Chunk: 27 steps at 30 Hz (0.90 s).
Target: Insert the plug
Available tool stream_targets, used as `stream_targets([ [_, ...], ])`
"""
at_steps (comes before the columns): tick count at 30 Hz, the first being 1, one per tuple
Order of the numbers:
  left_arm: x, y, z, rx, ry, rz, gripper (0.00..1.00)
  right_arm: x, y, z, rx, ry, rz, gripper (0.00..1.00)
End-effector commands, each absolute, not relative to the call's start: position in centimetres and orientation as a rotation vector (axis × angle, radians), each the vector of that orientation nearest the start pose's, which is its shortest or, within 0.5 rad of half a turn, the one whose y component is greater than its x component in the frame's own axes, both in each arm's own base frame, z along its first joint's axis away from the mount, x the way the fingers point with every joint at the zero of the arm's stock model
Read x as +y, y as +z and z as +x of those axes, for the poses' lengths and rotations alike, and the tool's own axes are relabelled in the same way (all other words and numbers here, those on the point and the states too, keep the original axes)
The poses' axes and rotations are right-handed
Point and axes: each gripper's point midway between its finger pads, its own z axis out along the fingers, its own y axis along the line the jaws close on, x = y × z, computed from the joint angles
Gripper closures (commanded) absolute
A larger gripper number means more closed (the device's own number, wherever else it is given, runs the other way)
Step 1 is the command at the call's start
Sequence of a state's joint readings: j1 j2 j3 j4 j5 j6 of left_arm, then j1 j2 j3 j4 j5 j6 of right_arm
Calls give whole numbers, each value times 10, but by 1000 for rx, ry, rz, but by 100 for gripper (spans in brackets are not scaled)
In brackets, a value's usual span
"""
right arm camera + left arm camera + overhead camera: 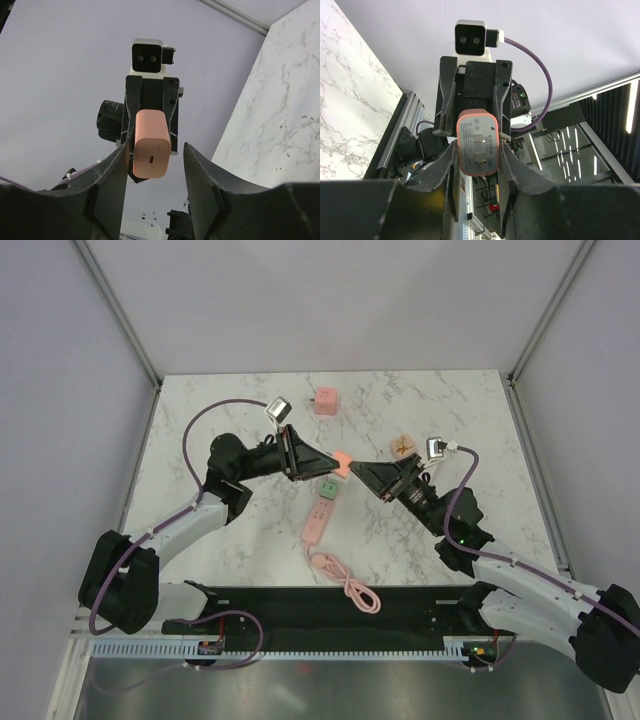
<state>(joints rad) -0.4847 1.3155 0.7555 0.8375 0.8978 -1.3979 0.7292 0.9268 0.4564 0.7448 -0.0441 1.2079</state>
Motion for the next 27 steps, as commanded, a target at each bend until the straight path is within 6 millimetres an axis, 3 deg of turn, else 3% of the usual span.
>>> stream_targets([
  [1, -302, 334, 221, 1719, -2060, 221, 98, 272, 348, 222, 1374, 1726, 253, 46],
  [9, -303, 332, 220, 1716, -2067, 234, 98, 280, 353, 218, 1346, 1764, 215, 67],
  [18, -303, 332, 218, 1706, -2090, 242, 98, 297, 361, 210, 1336, 1835, 113, 65],
  [20, -303, 333, 216, 1702, -2092, 249, 98, 297, 360, 210, 1335, 1830, 109, 76],
  [22, -303, 332, 216, 1709, -2093, 251, 98, 296, 360, 208, 1325, 1828, 96, 95],
  [24, -303, 330, 216, 1715, -2093, 246, 82, 296, 362, 206, 1316, 1825, 80, 100],
  [25, -303, 327, 217, 1730, -2093, 236, 54, 297, 362, 206, 1317, 1824, 70, 100],
  [27, -303, 324, 217, 1740, -2084, 222, 39, 294, 365, 207, 1310, 1791, 50, 100],
])
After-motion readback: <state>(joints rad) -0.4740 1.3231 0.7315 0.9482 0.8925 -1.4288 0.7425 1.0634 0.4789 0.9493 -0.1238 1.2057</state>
